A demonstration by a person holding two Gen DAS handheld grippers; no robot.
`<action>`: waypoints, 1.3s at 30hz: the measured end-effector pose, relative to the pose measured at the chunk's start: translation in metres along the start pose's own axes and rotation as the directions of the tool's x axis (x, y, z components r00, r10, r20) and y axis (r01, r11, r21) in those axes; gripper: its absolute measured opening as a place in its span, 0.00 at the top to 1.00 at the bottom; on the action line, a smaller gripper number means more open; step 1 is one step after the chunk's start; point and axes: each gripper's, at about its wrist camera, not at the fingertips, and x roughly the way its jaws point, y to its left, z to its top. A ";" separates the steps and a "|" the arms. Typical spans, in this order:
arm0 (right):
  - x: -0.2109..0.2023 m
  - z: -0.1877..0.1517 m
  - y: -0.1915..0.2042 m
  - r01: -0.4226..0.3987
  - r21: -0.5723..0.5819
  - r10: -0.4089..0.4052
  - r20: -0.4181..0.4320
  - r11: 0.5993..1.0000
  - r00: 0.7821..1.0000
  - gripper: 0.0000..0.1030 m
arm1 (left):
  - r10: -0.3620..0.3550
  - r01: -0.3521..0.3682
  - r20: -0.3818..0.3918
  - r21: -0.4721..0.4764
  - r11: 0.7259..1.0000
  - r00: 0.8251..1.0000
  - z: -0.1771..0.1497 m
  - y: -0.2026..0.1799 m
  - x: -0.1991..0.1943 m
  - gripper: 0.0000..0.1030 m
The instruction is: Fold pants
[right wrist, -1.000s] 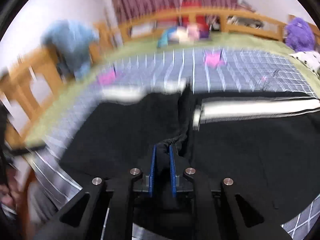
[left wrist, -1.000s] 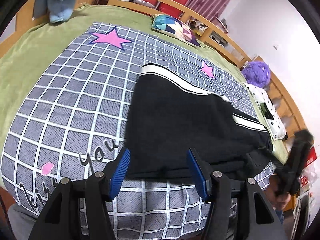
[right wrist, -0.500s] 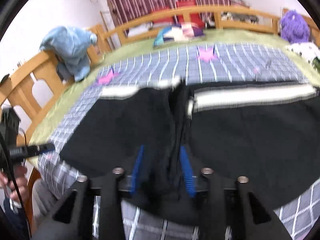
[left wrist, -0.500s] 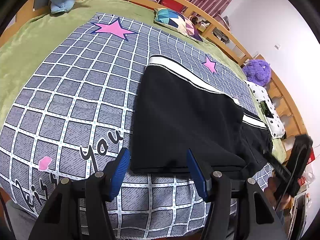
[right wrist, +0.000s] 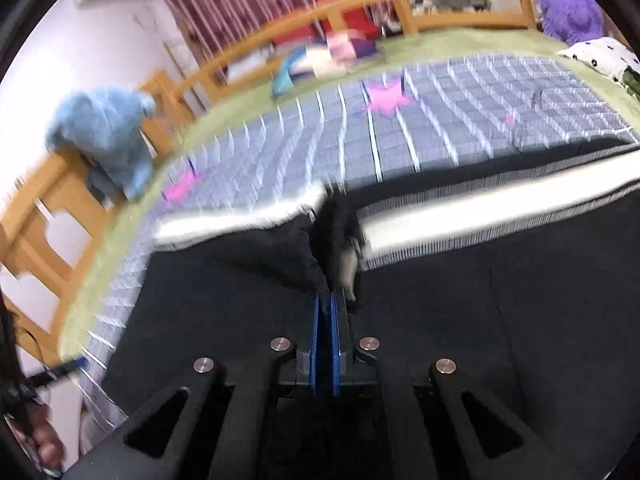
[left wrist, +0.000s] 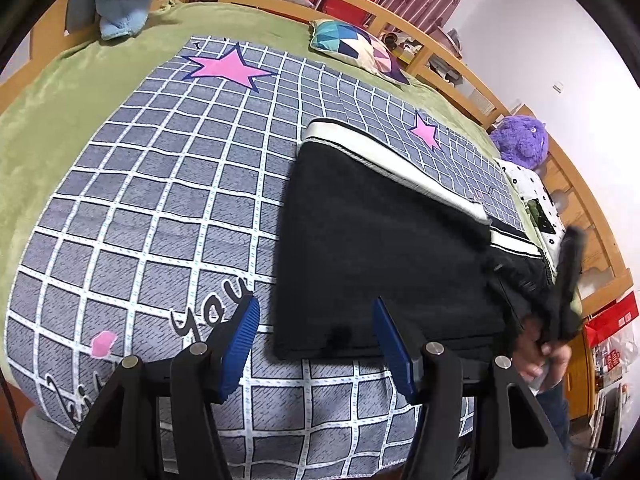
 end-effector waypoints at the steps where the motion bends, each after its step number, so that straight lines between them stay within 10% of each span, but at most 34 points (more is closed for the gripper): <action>1: 0.009 -0.006 0.005 0.040 -0.036 -0.041 -0.033 0.999 0.999 0.89 | 0.002 -0.002 -0.005 -0.002 1.000 1.000 0.000 -0.001 0.003 0.45; 10: -0.039 -0.033 0.005 -0.036 -0.015 0.036 -0.008 0.999 0.999 0.55 | 0.039 -0.040 -0.039 -0.018 0.999 0.998 -0.002 0.002 0.025 0.45; 15: -0.025 -0.054 0.009 -0.003 -0.114 -0.009 -0.100 0.993 0.995 0.54 | 0.077 -0.077 -0.052 -0.003 0.997 0.996 0.008 -0.003 0.039 0.45; 19: -0.070 -0.046 -0.012 -0.018 -0.075 0.018 -0.001 0.997 1.000 0.54 | 0.115 -0.114 -0.037 0.027 0.993 0.993 0.015 -0.009 0.038 0.45; 24: -0.142 -0.038 -0.092 0.251 0.042 -0.254 0.201 0.967 0.946 0.42 | 0.141 -0.140 -0.034 0.008 0.990 0.989 0.023 -0.012 0.043 0.45; 31: -0.165 -0.040 -0.228 0.392 0.343 -0.454 0.123 0.854 0.882 0.42 | 0.165 -0.165 -0.008 0.028 0.986 0.986 0.032 -0.030 0.059 0.45; 39: -0.124 -0.030 -0.281 0.229 0.456 -0.301 0.091 0.860 0.949 0.43 | 0.222 -0.221 -0.014 0.044 0.974 0.975 0.044 -0.031 0.079 0.45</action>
